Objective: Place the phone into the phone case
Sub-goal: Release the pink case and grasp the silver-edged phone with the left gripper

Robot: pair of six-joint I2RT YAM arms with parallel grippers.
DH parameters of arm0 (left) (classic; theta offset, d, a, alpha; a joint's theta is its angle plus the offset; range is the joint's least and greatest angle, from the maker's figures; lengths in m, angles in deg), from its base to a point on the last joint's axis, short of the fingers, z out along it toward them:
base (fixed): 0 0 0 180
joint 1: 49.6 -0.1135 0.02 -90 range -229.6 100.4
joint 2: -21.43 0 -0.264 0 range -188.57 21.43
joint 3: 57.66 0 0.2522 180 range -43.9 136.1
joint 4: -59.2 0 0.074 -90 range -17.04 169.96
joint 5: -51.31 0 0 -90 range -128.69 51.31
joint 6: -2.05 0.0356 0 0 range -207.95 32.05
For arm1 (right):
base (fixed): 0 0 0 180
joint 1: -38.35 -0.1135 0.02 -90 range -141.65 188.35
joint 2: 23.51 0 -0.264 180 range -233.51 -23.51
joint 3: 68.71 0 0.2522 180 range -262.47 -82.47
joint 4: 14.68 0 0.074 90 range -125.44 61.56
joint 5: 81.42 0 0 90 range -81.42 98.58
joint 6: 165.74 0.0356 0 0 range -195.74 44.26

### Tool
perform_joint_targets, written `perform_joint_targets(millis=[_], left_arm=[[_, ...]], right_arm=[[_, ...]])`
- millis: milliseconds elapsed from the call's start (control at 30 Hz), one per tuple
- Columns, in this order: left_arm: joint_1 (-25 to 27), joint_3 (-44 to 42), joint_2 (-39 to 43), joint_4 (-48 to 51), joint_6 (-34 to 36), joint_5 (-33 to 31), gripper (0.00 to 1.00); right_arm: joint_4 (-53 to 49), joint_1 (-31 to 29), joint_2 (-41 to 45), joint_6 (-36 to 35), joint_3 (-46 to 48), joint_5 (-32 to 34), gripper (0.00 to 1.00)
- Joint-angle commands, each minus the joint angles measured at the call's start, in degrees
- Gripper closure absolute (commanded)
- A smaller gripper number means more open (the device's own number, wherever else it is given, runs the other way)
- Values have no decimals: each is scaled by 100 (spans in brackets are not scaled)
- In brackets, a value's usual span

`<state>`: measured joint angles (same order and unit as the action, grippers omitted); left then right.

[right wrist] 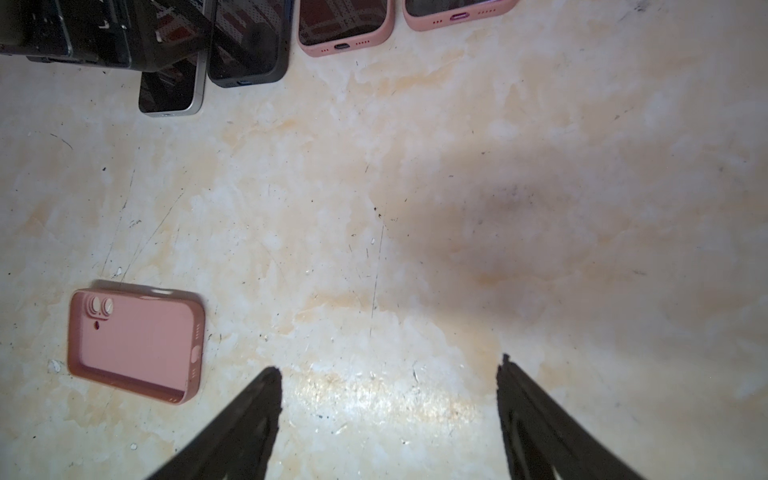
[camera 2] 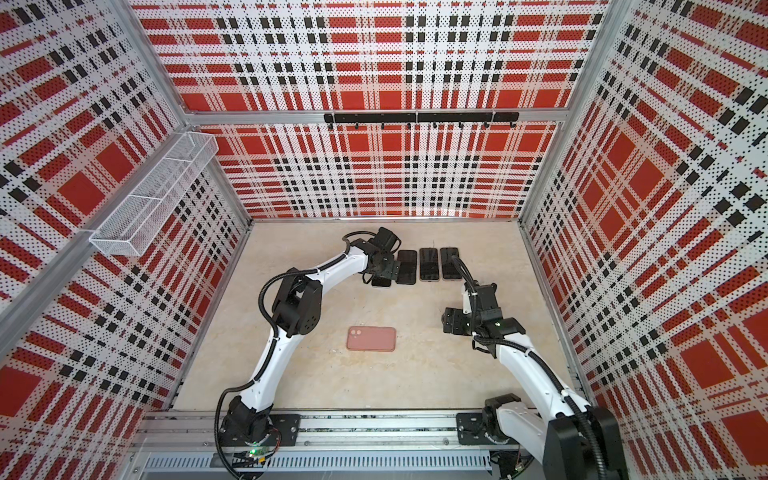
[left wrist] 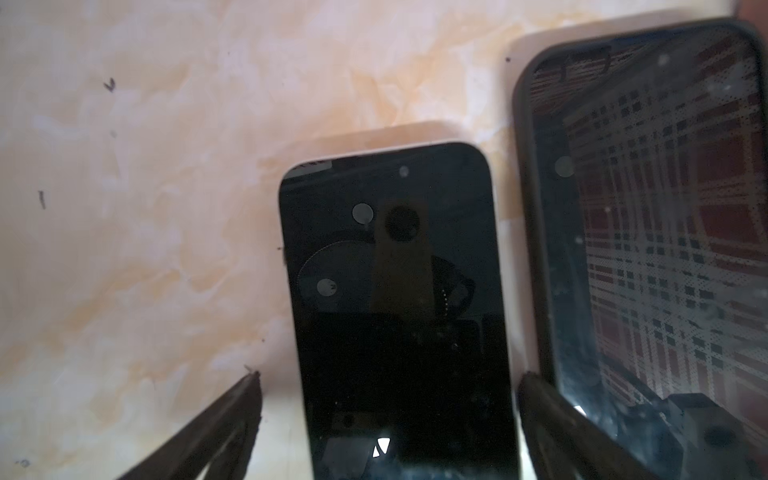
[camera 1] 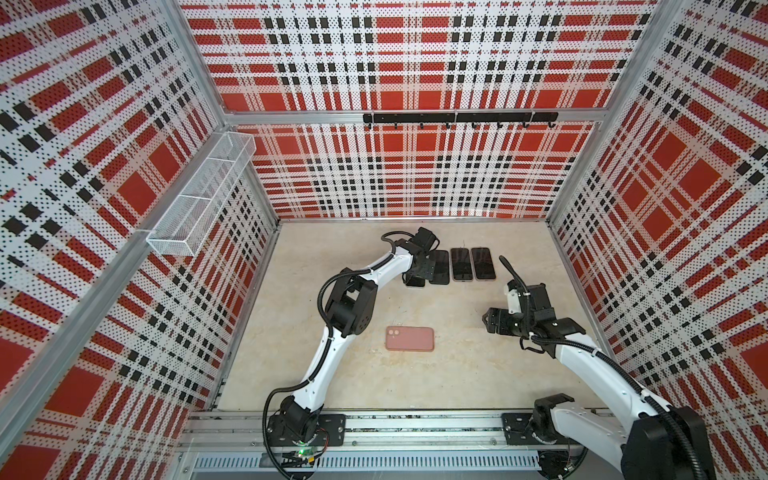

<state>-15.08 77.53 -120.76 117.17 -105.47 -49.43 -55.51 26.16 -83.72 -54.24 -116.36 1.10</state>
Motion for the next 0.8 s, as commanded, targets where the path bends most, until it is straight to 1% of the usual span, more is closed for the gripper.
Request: perform_joint_targets(millis=[0, 33, 100, 300, 333, 467, 567, 700, 767], left_arm=[[-11, 109, -307, 114, 95, 17, 2], [-9, 117, -333, 135, 82, 20, 1], [-12, 149, -400, 206, 56, 61, 5], [-24, 85, -426, 299, -39, 98, 26], [-23, 62, -379, 299, -71, 97, 27], [-38, -88, -72, 293, -169, 81, 30], [-74, -446, 406, 230, -319, 167, 31], [-140, -1291, 1173, -79, -692, 283, 32], [-241, -1765, 1548, -290, -866, 463, 32]], right_arm=[[77, 32, -38, -34, 49, 37, 17], [83, 32, -33, -35, 49, 45, 17], [103, 32, -30, -40, 56, 54, 17], [142, 33, -89, -76, 75, 59, 17], [150, 33, -102, -89, 75, 50, 17], [231, 32, -107, -144, 69, -79, 17], [488, 23, -39, -139, 129, -427, 18], [1424, -57, 83, 169, 376, -906, 20], [1984, -182, 64, 360, 486, -1048, 21]])
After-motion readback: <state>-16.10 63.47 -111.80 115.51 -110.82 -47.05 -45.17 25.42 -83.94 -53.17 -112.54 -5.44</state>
